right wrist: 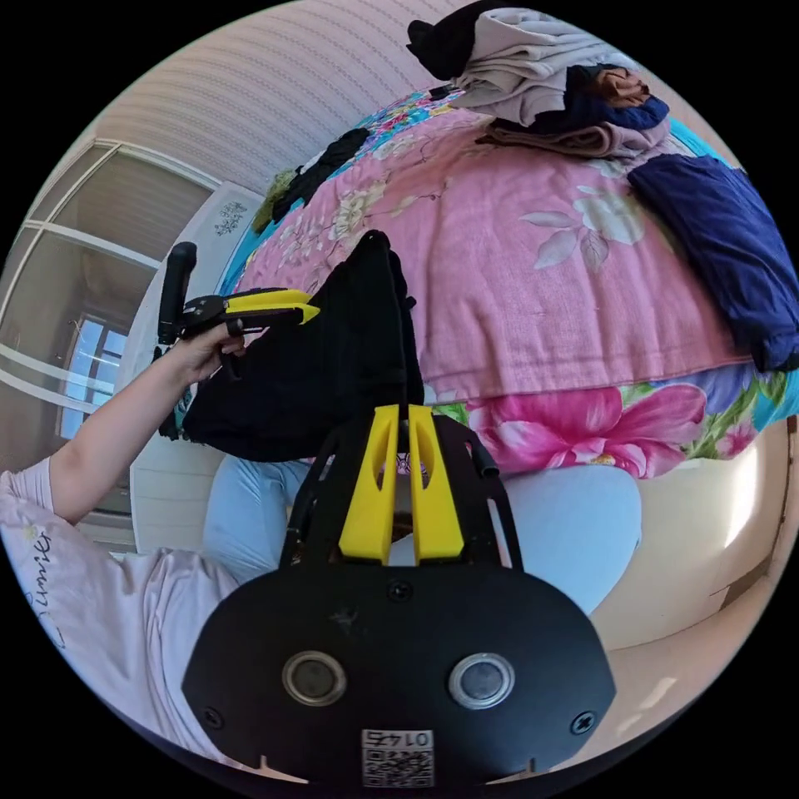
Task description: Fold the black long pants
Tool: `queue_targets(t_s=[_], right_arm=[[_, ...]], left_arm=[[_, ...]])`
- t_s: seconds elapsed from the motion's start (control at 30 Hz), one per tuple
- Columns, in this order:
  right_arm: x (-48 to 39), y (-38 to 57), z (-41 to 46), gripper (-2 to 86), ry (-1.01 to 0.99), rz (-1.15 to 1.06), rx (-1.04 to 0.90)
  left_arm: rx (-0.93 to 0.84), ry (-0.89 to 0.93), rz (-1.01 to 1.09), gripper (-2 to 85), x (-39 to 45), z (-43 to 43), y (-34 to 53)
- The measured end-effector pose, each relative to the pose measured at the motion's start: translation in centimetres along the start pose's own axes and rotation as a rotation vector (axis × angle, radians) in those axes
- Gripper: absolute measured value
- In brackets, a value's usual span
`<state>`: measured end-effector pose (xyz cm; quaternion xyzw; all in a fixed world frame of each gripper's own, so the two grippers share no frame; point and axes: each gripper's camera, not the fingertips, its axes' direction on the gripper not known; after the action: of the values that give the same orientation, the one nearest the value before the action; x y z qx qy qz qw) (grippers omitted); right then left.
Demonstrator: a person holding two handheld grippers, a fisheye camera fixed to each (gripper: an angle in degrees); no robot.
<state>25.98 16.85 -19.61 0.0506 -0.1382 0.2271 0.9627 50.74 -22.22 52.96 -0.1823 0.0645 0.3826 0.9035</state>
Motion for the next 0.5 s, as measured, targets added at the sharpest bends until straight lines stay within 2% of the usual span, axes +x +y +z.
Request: queue_targets(t_s=[0.03, 0.2, 0.3, 0.4, 0.5], right_arm=[[0.0, 0.3, -0.3, 1.5, -0.042, 0.007, 0.014], [-1.0, 0.9, 0.0, 3.4, -0.302, -0.027, 0.064], [-1.8, 0.8, 0.4, 9.8, -0.368, -0.005, 0.12], [-1.6, 1.0, 0.9, 18.5, -0.496, 0.103, 0.161], [-1.0, 1.6, 1.8, 19.3, -0.553, 0.171, 0.163]], left_arm=[[0.018, -0.005, 0.006, 0.8, 0.8, -1.0, 0.3], [0.163, -0.067, 0.167, -0.8, 7.0, -6.3, 4.5], [0.227, -0.04, 0.253, -0.9, 12.1, -9.1, 8.0], [0.222, 0.019, 0.306, -0.9, 15.4, -9.3, 9.6], [0.149, 0.052, 0.403, -0.9, 19.8, -7.4, 11.2]])
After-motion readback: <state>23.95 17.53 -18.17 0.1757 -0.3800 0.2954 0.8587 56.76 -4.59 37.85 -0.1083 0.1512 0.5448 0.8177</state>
